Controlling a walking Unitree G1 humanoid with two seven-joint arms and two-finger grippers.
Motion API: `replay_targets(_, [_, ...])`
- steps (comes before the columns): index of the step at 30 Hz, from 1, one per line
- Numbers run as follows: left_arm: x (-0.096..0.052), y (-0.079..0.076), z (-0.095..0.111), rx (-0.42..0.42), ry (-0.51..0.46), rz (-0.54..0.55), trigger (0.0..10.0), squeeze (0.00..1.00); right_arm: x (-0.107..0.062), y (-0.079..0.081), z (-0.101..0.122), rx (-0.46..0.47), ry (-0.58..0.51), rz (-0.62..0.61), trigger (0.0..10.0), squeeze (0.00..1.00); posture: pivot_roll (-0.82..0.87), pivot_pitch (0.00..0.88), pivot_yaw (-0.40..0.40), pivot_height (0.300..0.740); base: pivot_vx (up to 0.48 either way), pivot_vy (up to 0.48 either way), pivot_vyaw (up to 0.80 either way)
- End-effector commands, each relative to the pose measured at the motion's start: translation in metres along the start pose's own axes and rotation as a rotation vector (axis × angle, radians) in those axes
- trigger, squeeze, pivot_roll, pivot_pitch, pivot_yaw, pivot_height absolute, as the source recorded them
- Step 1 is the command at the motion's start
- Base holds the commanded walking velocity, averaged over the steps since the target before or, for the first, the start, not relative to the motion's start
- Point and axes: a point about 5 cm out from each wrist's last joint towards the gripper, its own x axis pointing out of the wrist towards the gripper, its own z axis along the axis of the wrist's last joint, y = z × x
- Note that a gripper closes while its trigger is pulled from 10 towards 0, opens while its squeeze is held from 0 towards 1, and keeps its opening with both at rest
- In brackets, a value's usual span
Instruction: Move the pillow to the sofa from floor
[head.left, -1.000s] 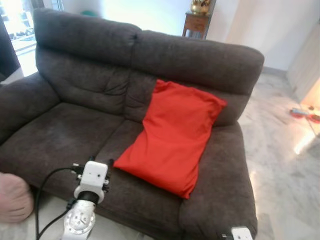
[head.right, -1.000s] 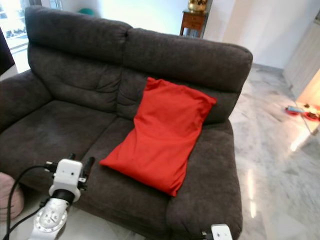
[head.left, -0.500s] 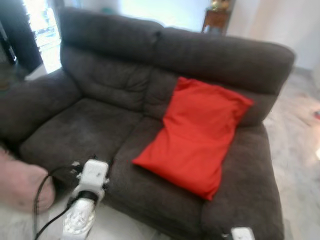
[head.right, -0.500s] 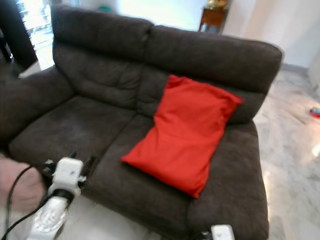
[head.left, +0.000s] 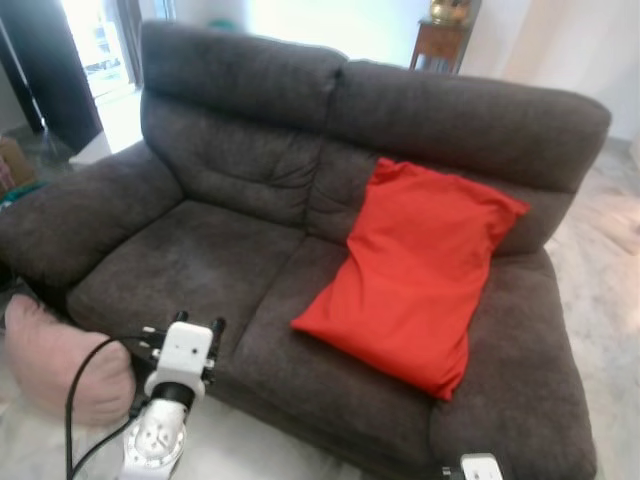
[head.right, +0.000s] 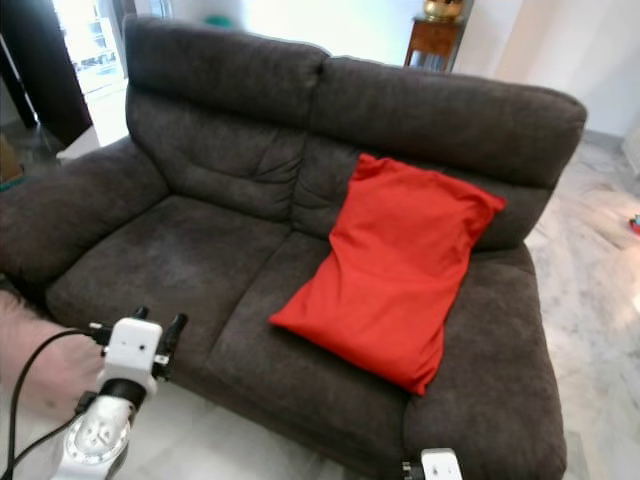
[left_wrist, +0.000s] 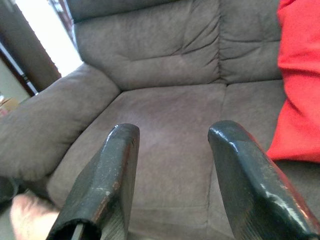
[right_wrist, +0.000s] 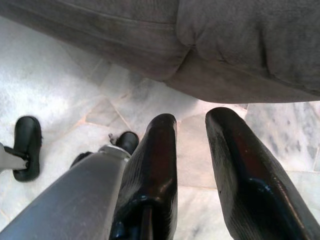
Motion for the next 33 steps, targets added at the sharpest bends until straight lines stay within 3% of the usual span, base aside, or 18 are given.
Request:
replay_targets(1, [0.001,-0.006,0.001,-0.019,-0.001,-0.017,10.0,0.00,-0.002,-0.005,-0.006,-0.003,0.014,-0.012,10.0,0.00,0.16,0.000,-0.087,0.740,0.000,0.300,0.00])
replay_targets(9, [0.001,-0.003,-0.026,-0.015,0.087,0.006,10.0,0.00,-0.001,-0.002,-0.005,-0.006,0.010,-0.005,10.0,0.00,0.16,0.000,-0.089,0.740,0.000,0.300,0.00])
replay_targets(17, [-0.007,0.001,-0.081,0.007,0.320,-0.001,10.0,0.00,-0.001,0.001,-0.003,-0.006,0.003,0.002,10.0,0.00,0.19,0.000,-0.089,0.740,0.000,0.300,0.00])
replay_targets(20, [-0.017,-0.001,-0.104,0.015,0.437,-0.006,10.0,0.00,0.000,0.001,-0.002,-0.005,0.000,0.006,10.0,0.00,0.19,0.000,-0.089,0.740,0.000,0.303,0.00])
replay_targets(22, [-0.032,-0.002,-0.126,0.006,0.562,-0.003,10.0,0.00,0.000,0.002,-0.001,-0.004,-0.003,0.009,10.0,0.00,0.18,0.000,-0.088,0.740,0.000,0.298,0.00])
replay_targets(28, [-0.057,-0.004,-0.152,-0.027,0.730,0.007,10.0,0.00,0.000,0.002,-0.001,-0.009,-0.006,0.014,10.0,0.00,0.18,0.000,-0.087,0.740,0.000,0.310,0.00])
replay_targets(33, [-0.073,-0.002,-0.164,-0.059,0.810,0.032,10.0,0.00,0.000,0.002,-0.001,-0.009,-0.007,0.016,10.0,0.00,0.17,0.000,-0.088,0.740,0.000,0.321,0.00])
